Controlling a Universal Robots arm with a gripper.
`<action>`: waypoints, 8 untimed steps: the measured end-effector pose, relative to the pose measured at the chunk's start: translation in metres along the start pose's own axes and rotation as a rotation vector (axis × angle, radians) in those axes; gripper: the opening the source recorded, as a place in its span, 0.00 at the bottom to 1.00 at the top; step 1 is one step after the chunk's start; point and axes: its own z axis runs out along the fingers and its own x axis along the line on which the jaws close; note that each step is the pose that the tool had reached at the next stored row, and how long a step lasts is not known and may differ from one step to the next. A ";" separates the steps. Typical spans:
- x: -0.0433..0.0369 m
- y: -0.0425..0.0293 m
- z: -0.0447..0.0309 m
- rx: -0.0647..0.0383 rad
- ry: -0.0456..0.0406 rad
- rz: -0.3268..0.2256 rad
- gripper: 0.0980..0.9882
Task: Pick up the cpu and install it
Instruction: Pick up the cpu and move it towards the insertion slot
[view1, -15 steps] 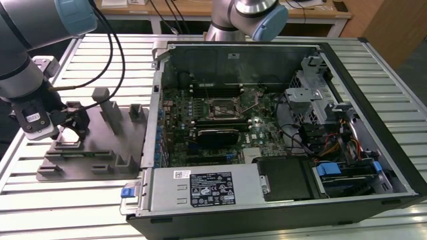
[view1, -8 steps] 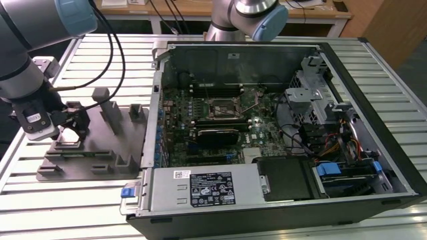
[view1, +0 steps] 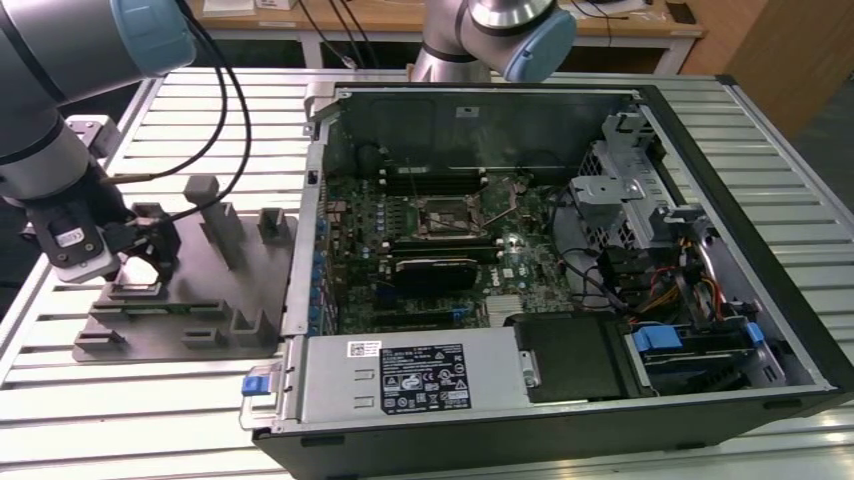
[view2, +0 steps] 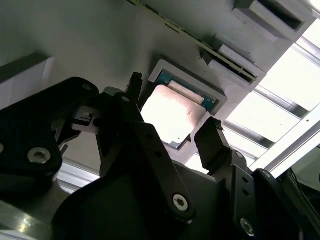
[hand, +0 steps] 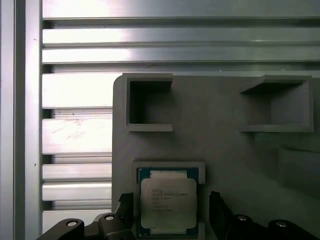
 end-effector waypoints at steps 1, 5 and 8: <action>0.0000 0.0000 0.0006 0.000 0.0000 -0.001 0.68; 0.0001 -0.0001 0.0021 0.000 0.0004 -0.006 0.68; 0.0001 -0.0002 0.0031 0.000 0.0006 -0.013 0.68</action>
